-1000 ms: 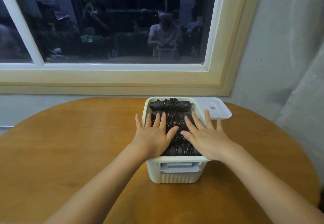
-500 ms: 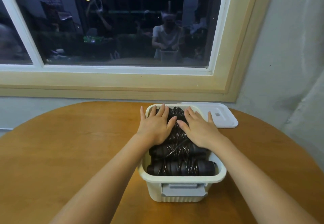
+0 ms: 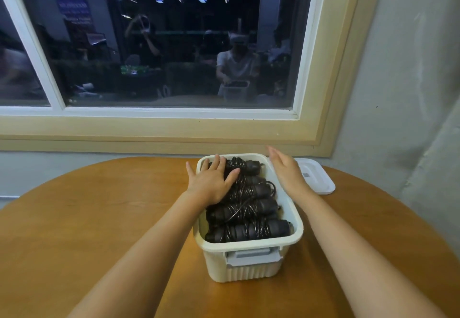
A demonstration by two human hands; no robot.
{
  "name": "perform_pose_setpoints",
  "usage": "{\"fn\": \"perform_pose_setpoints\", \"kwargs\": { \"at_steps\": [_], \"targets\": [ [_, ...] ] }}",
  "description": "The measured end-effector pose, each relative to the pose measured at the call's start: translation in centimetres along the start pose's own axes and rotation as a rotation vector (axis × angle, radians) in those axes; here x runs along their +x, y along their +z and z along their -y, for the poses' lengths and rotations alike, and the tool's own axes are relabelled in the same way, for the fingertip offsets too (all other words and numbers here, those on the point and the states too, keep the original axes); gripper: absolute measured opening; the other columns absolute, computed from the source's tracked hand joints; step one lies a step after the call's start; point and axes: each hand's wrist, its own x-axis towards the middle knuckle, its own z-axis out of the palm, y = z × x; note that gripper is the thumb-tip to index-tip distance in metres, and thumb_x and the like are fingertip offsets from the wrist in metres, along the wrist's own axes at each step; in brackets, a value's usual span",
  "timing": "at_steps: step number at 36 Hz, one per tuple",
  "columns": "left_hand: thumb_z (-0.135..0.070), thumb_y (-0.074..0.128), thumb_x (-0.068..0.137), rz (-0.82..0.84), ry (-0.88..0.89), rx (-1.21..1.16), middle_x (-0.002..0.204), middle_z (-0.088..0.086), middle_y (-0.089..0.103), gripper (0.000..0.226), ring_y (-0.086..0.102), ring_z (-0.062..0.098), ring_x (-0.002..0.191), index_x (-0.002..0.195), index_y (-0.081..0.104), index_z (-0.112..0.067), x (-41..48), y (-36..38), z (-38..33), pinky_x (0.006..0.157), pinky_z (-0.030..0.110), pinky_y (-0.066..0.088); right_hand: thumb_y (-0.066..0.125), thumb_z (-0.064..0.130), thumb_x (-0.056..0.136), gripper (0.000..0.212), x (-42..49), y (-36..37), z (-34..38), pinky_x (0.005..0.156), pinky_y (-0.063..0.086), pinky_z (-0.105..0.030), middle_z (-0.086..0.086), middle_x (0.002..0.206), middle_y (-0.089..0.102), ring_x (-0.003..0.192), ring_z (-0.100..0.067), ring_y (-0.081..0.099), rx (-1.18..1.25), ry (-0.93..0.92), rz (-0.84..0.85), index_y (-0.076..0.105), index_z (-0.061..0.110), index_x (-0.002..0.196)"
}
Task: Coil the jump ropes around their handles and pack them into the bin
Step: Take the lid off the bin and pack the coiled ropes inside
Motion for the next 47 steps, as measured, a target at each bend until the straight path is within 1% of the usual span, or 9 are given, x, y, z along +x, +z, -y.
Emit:
{"fn": "perform_pose_setpoints", "kwargs": {
  "at_steps": [4,11,15,20,24,31,38,43,47],
  "targets": [
    [-0.069,0.004,0.094,0.009,0.013,-0.014,0.166,-0.005,-0.003,0.076,-0.008,0.023,0.152,0.158,0.002,-0.029,-0.5,0.0,0.5,0.114,0.066,-0.013,0.039,0.024,0.107,0.041,0.9,-2.9,-5.8,0.113,0.026,-0.026,-0.004,0.153,0.042,0.143,-0.020,0.035,-0.156,0.046,-0.109,0.044,0.015,0.147],
    [-0.075,0.001,0.086,0.036,0.054,0.003,0.164,-0.007,-0.009,0.081,-0.013,0.026,0.151,0.156,-0.005,-0.036,-0.6,1.2,0.3,0.115,0.063,-0.015,0.037,0.033,0.107,0.053,2.6,-3.8,-14.0,0.122,0.006,-0.048,0.006,0.165,0.010,0.153,-0.019,0.002,-0.683,0.142,0.240,0.020,0.028,0.157],
    [-0.074,0.004,0.087,0.043,0.058,-0.008,0.164,-0.009,-0.011,0.078,-0.015,0.025,0.150,0.155,-0.006,-0.037,-0.4,1.3,0.5,0.117,0.060,-0.014,0.041,0.035,0.106,0.053,2.8,-3.5,-15.3,0.120,0.007,-0.050,0.002,0.161,0.028,0.149,-0.020,0.024,-0.811,0.162,0.306,0.025,0.026,0.156],
    [-0.074,0.006,0.090,0.035,0.058,0.011,0.163,-0.010,-0.012,0.076,-0.015,0.025,0.150,0.155,-0.006,-0.037,-0.5,1.5,0.5,0.118,0.059,-0.013,0.057,0.041,0.096,0.029,1.9,-3.7,-16.5,0.110,0.028,-0.043,0.005,0.123,0.058,0.119,-0.018,0.051,-0.878,0.073,0.192,0.060,0.028,0.122],
    [-0.074,0.006,0.090,0.024,0.061,0.013,0.164,-0.009,-0.011,0.076,-0.014,0.026,0.151,0.156,-0.006,-0.037,-0.3,1.5,0.5,0.117,0.058,-0.013,0.065,0.042,0.091,0.019,0.2,-4.9,-15.7,0.080,0.032,-0.027,0.009,0.094,0.050,0.096,-0.014,0.048,-0.895,0.023,0.101,0.054,0.028,0.084],
    [-0.077,0.002,0.084,0.051,0.080,-0.012,0.164,-0.008,-0.008,0.080,-0.012,0.028,0.151,0.155,-0.001,-0.041,-1.1,1.2,0.3,0.119,0.057,-0.008,0.063,0.020,0.095,0.014,-2.9,-8.5,-12.9,0.114,0.031,-0.042,-0.007,0.111,0.069,0.113,-0.029,0.059,-0.819,-0.074,-0.153,0.067,0.011,0.105],
    [-0.072,0.004,0.087,-0.047,0.076,-0.140,0.165,-0.008,-0.002,0.077,-0.007,0.028,0.152,0.156,0.001,-0.039,-1.9,0.6,0.2,0.117,0.060,-0.010,0.057,0.015,0.098,0.021,-3.0,-11.6,-4.5,0.092,0.044,-0.052,-0.032,0.098,0.067,0.101,-0.050,0.060,-0.789,-0.147,-0.498,0.061,-0.004,0.105],
    [-0.072,0.007,0.085,-0.214,0.127,-0.308,0.164,-0.007,-0.014,0.080,-0.011,0.027,0.151,0.155,-0.010,-0.037,-2.8,-0.6,-0.4,0.119,0.056,-0.009,0.051,0.021,0.101,0.026,-3.7,-12.0,3.1,0.064,0.022,-0.033,-0.021,0.084,0.061,0.077,-0.040,0.058,-0.436,-0.288,-0.733,0.055,-0.003,0.109],
    [-0.075,0.009,0.087,-0.342,0.186,-0.492,0.163,-0.008,-0.016,0.080,-0.010,0.021,0.151,0.153,-0.016,-0.037,-3.8,-2.5,-0.8,0.121,0.054,-0.007,0.050,0.021,0.102,0.012,-2.4,-11.5,7.5,0.060,0.029,-0.027,0.008,0.068,0.044,0.054,0.001,0.043,-0.005,-0.312,-0.776,0.047,0.015,0.092]
  ]
}}
